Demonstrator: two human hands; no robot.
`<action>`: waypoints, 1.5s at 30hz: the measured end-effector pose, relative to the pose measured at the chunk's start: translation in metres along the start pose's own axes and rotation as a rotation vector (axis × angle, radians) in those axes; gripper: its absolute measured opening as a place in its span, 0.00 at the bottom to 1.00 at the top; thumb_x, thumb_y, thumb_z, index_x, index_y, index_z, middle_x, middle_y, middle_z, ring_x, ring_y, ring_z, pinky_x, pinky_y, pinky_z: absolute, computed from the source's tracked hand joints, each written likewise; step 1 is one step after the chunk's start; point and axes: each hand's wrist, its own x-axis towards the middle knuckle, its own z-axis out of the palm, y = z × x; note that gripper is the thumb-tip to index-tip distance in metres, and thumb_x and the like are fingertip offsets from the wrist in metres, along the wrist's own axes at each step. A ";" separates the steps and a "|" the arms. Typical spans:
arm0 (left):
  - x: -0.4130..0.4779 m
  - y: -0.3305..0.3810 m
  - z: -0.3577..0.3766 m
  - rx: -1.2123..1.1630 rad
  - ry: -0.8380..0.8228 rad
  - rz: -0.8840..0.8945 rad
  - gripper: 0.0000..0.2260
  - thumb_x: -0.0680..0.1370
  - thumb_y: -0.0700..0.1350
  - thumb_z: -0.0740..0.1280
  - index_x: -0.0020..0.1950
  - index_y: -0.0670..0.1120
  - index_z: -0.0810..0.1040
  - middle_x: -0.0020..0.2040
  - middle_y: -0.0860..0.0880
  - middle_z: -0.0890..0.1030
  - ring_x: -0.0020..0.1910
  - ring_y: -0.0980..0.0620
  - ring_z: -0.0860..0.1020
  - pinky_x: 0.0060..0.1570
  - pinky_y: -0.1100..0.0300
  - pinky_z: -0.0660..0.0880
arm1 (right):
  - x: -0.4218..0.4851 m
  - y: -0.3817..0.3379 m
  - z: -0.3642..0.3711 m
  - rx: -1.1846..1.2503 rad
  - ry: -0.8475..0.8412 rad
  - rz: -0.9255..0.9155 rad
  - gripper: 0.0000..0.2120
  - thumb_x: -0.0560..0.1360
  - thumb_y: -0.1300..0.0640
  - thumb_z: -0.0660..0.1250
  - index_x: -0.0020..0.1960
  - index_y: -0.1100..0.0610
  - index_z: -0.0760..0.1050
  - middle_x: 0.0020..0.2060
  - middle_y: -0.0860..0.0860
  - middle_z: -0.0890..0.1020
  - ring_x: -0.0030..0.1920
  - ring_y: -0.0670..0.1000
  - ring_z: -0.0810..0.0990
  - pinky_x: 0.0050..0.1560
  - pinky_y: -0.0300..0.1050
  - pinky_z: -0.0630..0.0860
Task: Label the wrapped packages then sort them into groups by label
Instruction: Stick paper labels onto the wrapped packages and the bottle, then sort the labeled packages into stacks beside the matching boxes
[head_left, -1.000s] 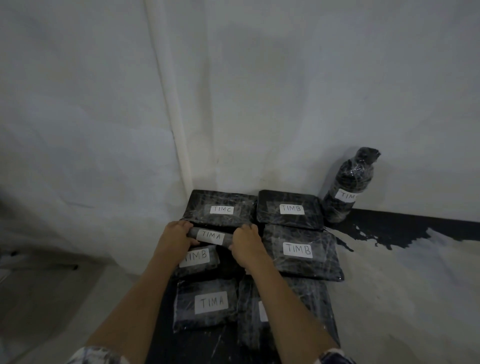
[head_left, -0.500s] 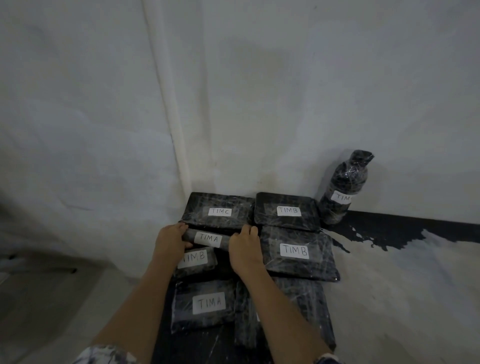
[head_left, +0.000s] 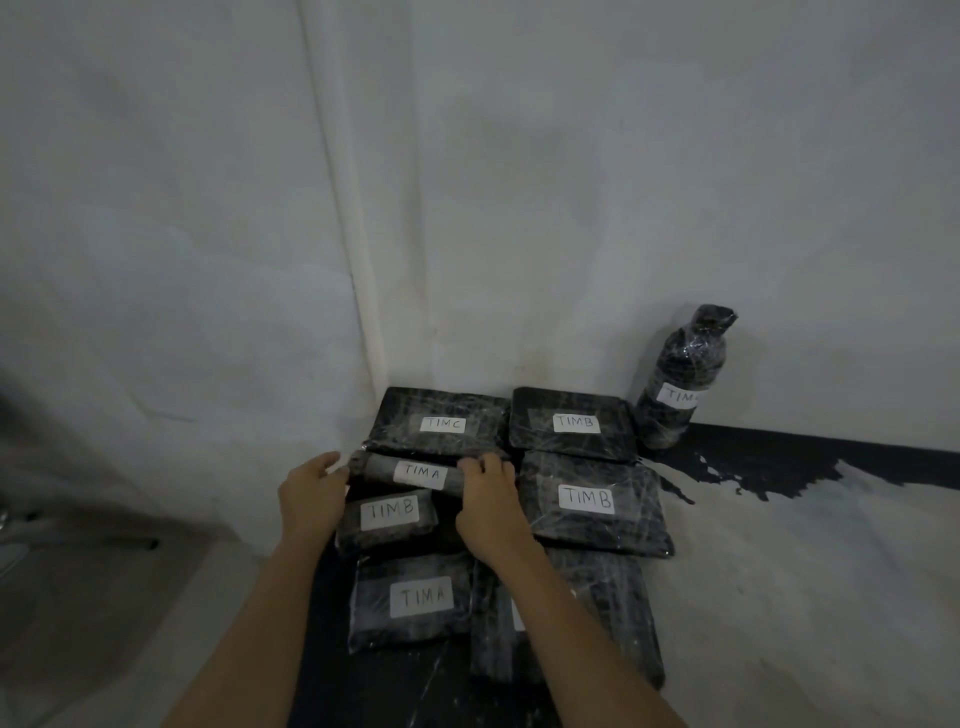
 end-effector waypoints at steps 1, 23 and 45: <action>-0.002 -0.002 -0.003 0.010 -0.003 -0.020 0.14 0.75 0.41 0.66 0.59 0.37 0.79 0.59 0.37 0.79 0.59 0.41 0.76 0.58 0.55 0.70 | -0.004 -0.003 0.000 0.028 -0.019 0.007 0.24 0.72 0.67 0.62 0.68 0.61 0.65 0.64 0.58 0.68 0.65 0.59 0.63 0.67 0.50 0.65; -0.043 -0.015 -0.011 -0.115 -0.225 -0.206 0.23 0.63 0.39 0.79 0.53 0.43 0.73 0.50 0.43 0.78 0.48 0.43 0.78 0.48 0.50 0.78 | -0.038 -0.018 0.007 -0.172 -0.392 0.042 0.44 0.59 0.48 0.80 0.67 0.59 0.61 0.65 0.60 0.69 0.66 0.62 0.63 0.68 0.59 0.63; -0.101 0.077 -0.021 -0.932 -0.105 -0.051 0.17 0.73 0.31 0.69 0.56 0.43 0.68 0.45 0.44 0.78 0.41 0.49 0.79 0.34 0.63 0.81 | -0.092 0.044 -0.044 1.216 0.180 0.137 0.07 0.74 0.65 0.68 0.49 0.55 0.77 0.48 0.54 0.84 0.51 0.53 0.83 0.52 0.46 0.80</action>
